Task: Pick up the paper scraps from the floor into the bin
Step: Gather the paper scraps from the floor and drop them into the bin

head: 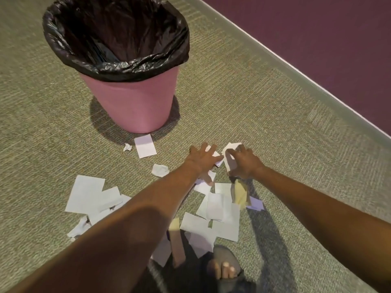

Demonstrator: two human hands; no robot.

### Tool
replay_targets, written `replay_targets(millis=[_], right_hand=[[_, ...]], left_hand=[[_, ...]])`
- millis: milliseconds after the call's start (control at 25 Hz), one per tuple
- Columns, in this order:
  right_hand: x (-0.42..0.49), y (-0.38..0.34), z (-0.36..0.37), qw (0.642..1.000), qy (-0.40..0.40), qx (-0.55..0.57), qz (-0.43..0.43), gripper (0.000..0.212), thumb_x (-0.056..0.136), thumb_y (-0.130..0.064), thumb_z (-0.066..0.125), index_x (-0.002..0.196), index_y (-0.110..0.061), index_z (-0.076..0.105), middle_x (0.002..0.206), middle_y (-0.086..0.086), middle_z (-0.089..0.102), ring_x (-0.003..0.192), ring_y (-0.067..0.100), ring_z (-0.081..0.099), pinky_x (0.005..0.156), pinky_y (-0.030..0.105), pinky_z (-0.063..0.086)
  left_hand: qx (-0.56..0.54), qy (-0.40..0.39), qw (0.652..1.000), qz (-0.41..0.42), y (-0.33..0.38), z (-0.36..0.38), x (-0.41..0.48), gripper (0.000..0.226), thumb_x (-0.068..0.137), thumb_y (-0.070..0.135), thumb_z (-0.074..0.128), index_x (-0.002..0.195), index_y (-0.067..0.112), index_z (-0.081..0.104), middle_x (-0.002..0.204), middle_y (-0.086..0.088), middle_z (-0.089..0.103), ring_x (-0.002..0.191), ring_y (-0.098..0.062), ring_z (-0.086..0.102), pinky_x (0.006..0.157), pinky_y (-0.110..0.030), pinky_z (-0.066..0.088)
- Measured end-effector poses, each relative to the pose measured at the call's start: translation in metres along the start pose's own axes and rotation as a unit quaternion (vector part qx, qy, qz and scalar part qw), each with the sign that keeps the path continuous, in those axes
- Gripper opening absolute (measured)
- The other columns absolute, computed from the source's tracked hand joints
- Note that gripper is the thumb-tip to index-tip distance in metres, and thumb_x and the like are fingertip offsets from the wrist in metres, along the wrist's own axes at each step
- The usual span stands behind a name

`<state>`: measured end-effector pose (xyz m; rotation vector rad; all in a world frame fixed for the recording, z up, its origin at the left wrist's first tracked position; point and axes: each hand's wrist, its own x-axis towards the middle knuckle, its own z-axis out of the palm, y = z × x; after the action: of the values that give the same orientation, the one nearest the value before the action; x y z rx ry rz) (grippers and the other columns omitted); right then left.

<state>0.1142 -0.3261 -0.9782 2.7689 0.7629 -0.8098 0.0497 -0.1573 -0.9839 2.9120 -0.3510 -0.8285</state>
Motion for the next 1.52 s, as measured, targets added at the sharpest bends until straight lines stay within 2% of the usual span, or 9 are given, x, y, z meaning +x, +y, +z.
replay_targets(millis=[160,320,520,760,880,1040,1240,1360,1520], right_hand=[[-0.004,-0.001,0.003,0.999,0.026,-0.031,-0.035,0.055,0.084,-0.021,0.068,0.133,-0.015,0.044,0.127,0.02,0.046,0.111,0.043,0.051,0.086,0.049,0.051],[-0.007,-0.003,-0.004,0.994,0.054,-0.06,-0.07,0.037,0.087,-0.016,0.062,0.122,-0.011,0.049,0.112,0.017,0.053,0.094,0.037,0.06,0.074,0.045,0.054],[-0.007,0.0,-0.011,0.991,0.079,-0.068,-0.086,0.031,0.088,-0.005,0.057,0.118,-0.008,0.056,0.105,0.015,0.063,0.087,0.033,0.063,0.069,0.039,0.052],[-0.024,-0.018,-0.002,0.995,0.08,0.01,-0.062,0.014,0.083,0.0,0.058,0.083,-0.013,0.054,0.079,0.009,0.061,0.074,0.031,0.062,0.059,0.037,0.049],[-0.03,-0.029,0.001,0.993,0.077,0.069,-0.062,0.009,0.085,0.001,0.058,0.083,-0.008,0.057,0.078,0.011,0.062,0.071,0.03,0.06,0.055,0.031,0.04],[-0.036,-0.039,0.003,0.986,0.063,0.14,-0.063,0.012,0.087,0.002,0.06,0.096,-0.002,0.067,0.093,0.013,0.068,0.084,0.03,0.064,0.064,0.034,0.05],[-0.047,-0.054,-0.022,0.957,0.064,0.279,-0.051,0.01,0.09,0.002,0.06,0.097,0.002,0.066,0.092,0.018,0.069,0.077,0.035,0.069,0.065,0.045,0.058],[-0.057,-0.071,-0.06,0.892,0.083,0.442,-0.055,0.012,0.088,0.001,0.065,0.088,-0.01,0.068,0.083,0.016,0.072,0.069,0.033,0.072,0.062,0.045,0.061],[-0.07,-0.097,-0.124,0.79,0.09,0.597,-0.107,0.021,0.087,0.001,0.066,0.108,-0.001,0.066,0.103,0.021,0.071,0.085,0.03,0.073,0.069,0.04,0.062]], left_hand=[[-0.005,0.061,0.998,0.025,0.006,-0.001,-0.008,0.068,0.077,0.034,0.077,0.136,0.023,0.046,0.139,-0.006,0.038,0.127,-0.032,0.036,0.096,-0.048,0.042],[-0.073,0.083,0.994,0.024,0.011,0.004,-0.02,0.054,0.081,0.015,0.074,0.131,0.014,0.053,0.137,-0.01,0.039,0.126,-0.033,0.039,0.095,-0.045,0.048],[-0.033,0.107,0.993,0.045,0.02,0.023,-0.042,0.052,0.081,0.024,0.074,0.128,0.008,0.056,0.134,-0.013,0.045,0.119,-0.03,0.042,0.093,-0.043,0.049],[-0.05,0.156,0.985,0.05,0.028,0.041,-0.062,0.035,0.084,-0.006,0.061,0.118,0.004,0.061,0.118,-0.015,0.053,0.112,-0.033,0.047,0.076,-0.042,0.049],[-0.169,0.166,0.971,0.006,0.018,0.05,-0.057,0.039,0.083,-0.012,0.057,0.115,0.008,0.068,0.109,-0.016,0.06,0.103,-0.033,0.058,0.08,-0.041,0.053],[-0.335,0.136,0.931,-0.038,0.01,0.062,-0.059,0.043,0.075,-0.015,0.056,0.1,0.013,0.077,0.092,-0.015,0.073,0.082,-0.029,0.067,0.068,-0.038,0.057],[-0.487,0.172,0.849,-0.11,-0.018,0.052,-0.086,0.017,0.073,-0.004,0.072,0.086,0.004,0.078,0.079,-0.011,0.074,0.073,-0.02,0.067,0.07,-0.04,0.059],[-0.615,0.213,0.745,-0.145,-0.048,-0.002,-0.119,0.027,0.066,0.001,0.082,0.092,0.003,0.076,0.092,-0.011,0.076,0.09,-0.03,0.07,0.078,-0.041,0.06],[-0.708,0.326,0.619,-0.095,-0.069,-0.105,-0.193,0.028,0.068,-0.007,0.079,0.088,0.012,0.076,0.097,-0.009,0.076,0.101,-0.027,0.069,0.087,-0.038,0.058]])
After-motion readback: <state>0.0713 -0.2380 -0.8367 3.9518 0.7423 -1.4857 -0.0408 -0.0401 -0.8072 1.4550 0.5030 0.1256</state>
